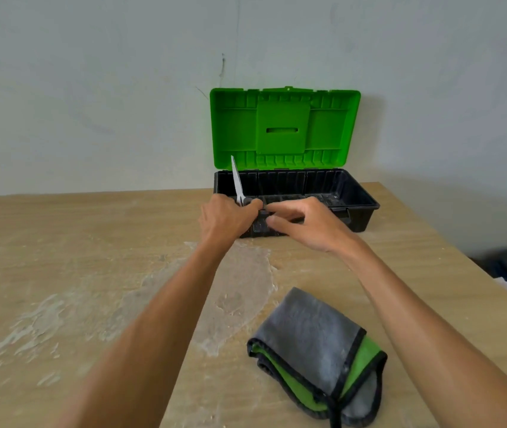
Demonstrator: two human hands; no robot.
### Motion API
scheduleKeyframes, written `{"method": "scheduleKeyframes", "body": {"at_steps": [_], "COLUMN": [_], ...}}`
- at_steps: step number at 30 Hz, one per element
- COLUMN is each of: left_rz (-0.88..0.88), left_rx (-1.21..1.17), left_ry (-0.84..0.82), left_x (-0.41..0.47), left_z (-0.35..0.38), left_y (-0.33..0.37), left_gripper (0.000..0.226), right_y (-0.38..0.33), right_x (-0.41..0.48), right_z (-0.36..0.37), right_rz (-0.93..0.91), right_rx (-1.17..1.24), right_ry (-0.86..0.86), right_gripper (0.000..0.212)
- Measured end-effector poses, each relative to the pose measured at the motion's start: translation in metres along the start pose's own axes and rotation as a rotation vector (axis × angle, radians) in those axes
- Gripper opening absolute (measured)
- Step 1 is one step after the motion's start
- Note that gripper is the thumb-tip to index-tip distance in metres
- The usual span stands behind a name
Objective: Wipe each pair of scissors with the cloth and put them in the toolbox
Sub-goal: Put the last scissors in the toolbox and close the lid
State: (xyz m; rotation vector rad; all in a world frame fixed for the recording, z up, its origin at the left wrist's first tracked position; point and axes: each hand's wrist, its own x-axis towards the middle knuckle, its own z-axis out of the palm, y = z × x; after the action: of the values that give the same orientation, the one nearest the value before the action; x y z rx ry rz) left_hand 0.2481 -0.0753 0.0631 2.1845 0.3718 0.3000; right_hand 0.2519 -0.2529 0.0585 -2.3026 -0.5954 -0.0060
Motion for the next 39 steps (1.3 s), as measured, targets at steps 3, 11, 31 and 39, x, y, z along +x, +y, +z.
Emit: {"method": "scheduleKeyframes", "body": {"at_steps": [3,11,31,39], "left_rz": [0.121,0.249,-0.073,0.021], "left_rx": [0.213,0.758,1.06,0.985], "left_ry": [0.122,0.097,-0.192,-0.117], "left_x": [0.026,0.079,0.121,0.119], "left_z": [0.001,0.026,0.069,0.068], "left_y": [0.003,0.01,0.024,0.014], "left_gripper": [0.037,0.024,0.042,0.031], "right_y": [0.04,0.12,0.142,0.145], "right_x": [0.021,0.043,0.044,0.045], "right_z": [-0.016,-0.039,-0.033,-0.034], "right_rz": [0.026,0.215,0.111,0.133], "right_rx": [-0.336,-0.61,-0.607,-0.588], "right_ry": [0.209,0.121,0.219,0.159], "right_gripper": [0.048,0.068,0.087,0.076]}}
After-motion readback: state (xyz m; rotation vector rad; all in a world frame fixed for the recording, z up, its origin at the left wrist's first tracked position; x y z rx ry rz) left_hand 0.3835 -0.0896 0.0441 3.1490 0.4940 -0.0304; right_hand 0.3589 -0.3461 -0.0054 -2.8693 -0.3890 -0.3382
